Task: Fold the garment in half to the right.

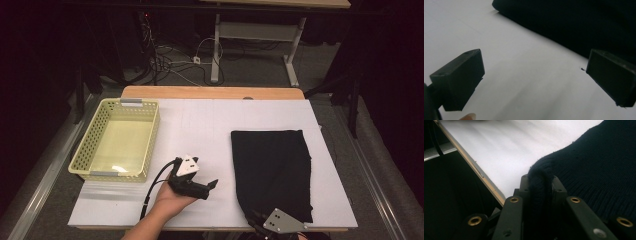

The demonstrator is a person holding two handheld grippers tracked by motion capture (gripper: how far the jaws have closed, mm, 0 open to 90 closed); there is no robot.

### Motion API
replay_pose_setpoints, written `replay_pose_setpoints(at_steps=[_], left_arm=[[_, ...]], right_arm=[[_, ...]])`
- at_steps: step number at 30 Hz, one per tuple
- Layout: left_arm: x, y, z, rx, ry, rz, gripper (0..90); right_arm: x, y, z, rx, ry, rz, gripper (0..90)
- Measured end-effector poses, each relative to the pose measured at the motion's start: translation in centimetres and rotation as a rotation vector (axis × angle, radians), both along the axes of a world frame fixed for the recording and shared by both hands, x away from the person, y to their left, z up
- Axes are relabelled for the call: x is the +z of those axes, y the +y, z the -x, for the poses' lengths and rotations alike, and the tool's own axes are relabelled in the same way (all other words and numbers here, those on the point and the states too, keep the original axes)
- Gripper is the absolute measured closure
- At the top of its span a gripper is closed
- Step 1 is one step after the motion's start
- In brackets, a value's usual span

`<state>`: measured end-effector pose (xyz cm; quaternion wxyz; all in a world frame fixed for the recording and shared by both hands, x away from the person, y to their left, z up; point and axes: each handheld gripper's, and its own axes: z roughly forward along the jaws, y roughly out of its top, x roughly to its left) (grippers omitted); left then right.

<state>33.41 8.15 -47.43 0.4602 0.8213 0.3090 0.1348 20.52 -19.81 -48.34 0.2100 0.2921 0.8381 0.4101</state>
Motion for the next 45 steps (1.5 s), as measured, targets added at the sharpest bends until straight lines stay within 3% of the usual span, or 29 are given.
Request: replay_pose_setpoints(at_steps=[4, 11, 16, 19, 24, 27, 29, 35, 40, 42, 45], left_arm=[[-0.4, -2.1, -2.1, 0.009, 0.048, 0.021, 2.0], [-0.7, -5.2, -5.7, 0.022, 0.097, 0.000, 5.9], [-0.6, -7.0, -7.9, 0.064, 0.119, -0.026, 14.8], [-0.8, -7.8, -9.1, 0.114, 0.179, -0.047, 21.2], [-0.8, -8.8, -10.2, 0.123, 0.219, -0.065, 27.8], [-0.8, -9.4, -10.6, 0.123, 0.228, -0.073, 31.6], [-0.8, -9.7, -10.5, 0.109, 0.228, -0.063, 43.6], [-0.8, -9.9, -10.4, 0.105, 0.261, -0.028, 65.0], [-0.6, -10.4, -9.8, 0.116, 0.202, -0.057, 78.1], [-0.4, -10.3, -9.7, 0.116, 0.179, -0.063, 79.3], [-0.1, -9.6, -9.9, 0.119, 0.177, -0.046, 79.3]], right_arm=[[-0.2, -0.2, -0.1, 0.001, 0.012, -0.011, 77.0], [-0.4, -0.4, -0.4, 0.008, 0.028, -0.023, 76.5], [-0.5, -0.4, -0.5, 0.012, 0.031, -0.024, 76.2], [-0.5, -0.4, -0.4, 0.013, 0.030, -0.021, 76.2], [-0.5, -0.3, -0.4, 0.011, 0.028, -0.020, 76.1], [-0.5, -0.3, -0.4, 0.008, 0.030, -0.021, 76.1], [-0.5, -0.3, -0.4, 0.008, 0.030, -0.020, 76.1], [-0.6, -0.2, -0.5, 0.012, 0.039, -0.027, 76.1], [-0.6, -0.1, -0.5, 0.012, 0.035, -0.024, 76.3], [-0.5, 0.2, -0.5, 0.020, 0.018, 0.003, 76.4], [-0.4, 0.6, -0.6, 0.025, 0.012, 0.012, 76.5]])
